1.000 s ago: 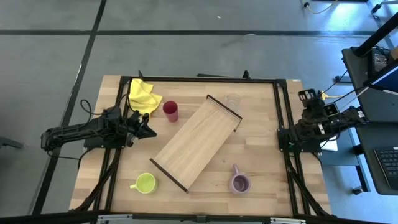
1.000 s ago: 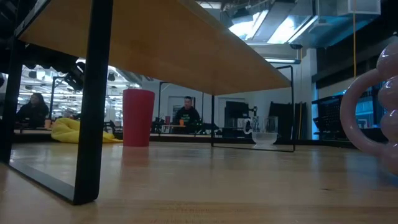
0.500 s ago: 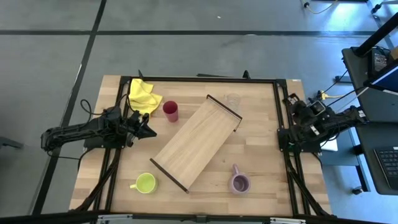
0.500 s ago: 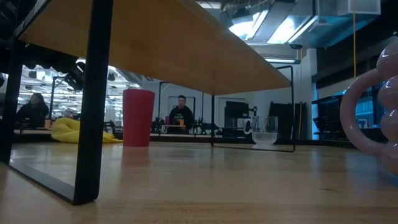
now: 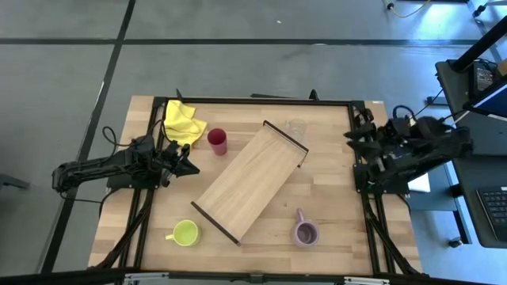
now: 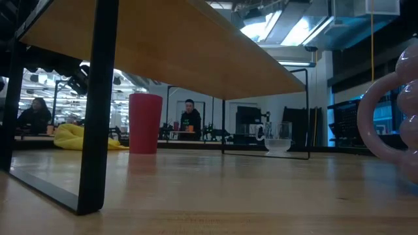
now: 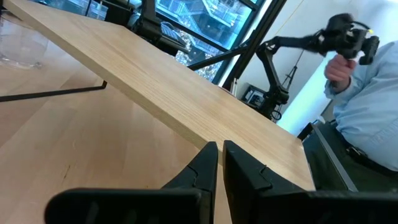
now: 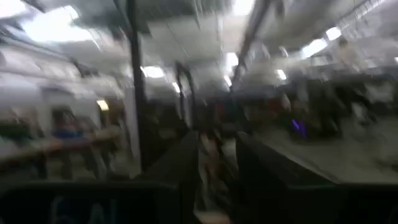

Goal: Stack small to large cups/mugs on shelf
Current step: Put the transparent mug on the shelf

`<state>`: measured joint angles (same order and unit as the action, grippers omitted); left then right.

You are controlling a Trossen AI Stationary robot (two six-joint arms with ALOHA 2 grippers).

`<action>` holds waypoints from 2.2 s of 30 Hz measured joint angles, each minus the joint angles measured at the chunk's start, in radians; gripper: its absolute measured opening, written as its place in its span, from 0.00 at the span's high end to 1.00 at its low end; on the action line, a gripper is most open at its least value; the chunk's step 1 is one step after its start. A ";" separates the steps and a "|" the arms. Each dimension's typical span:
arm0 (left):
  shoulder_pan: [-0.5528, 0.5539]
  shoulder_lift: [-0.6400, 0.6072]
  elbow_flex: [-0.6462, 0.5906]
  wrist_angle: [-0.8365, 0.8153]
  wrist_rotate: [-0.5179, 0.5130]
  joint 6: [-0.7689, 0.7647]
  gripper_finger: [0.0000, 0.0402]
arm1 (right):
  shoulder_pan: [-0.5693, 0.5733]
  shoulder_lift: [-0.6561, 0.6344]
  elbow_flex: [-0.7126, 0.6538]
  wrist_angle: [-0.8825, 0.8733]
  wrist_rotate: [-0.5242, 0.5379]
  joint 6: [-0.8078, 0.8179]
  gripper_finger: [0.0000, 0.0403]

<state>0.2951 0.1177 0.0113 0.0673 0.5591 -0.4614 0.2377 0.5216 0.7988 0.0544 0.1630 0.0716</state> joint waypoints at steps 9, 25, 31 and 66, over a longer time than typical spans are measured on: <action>0.000 0.000 0.000 0.000 0.000 0.000 0.95 | 0.000 0.070 0.363 -0.719 0.429 0.122 0.73; 0.000 0.000 0.000 0.000 0.000 0.000 0.95 | 0.000 0.066 0.557 -0.726 0.437 0.125 0.73; 0.000 0.000 0.000 0.000 0.000 0.000 0.95 | 0.000 0.066 0.571 -0.731 0.439 0.103 0.73; 0.000 0.000 0.000 0.000 0.000 0.000 0.95 | 0.000 0.065 0.841 -0.652 0.865 -0.291 0.73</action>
<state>0.2947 0.1173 0.0113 0.0673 0.5591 -0.4614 0.2375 0.5865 1.6403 -0.5976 1.0284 -0.2189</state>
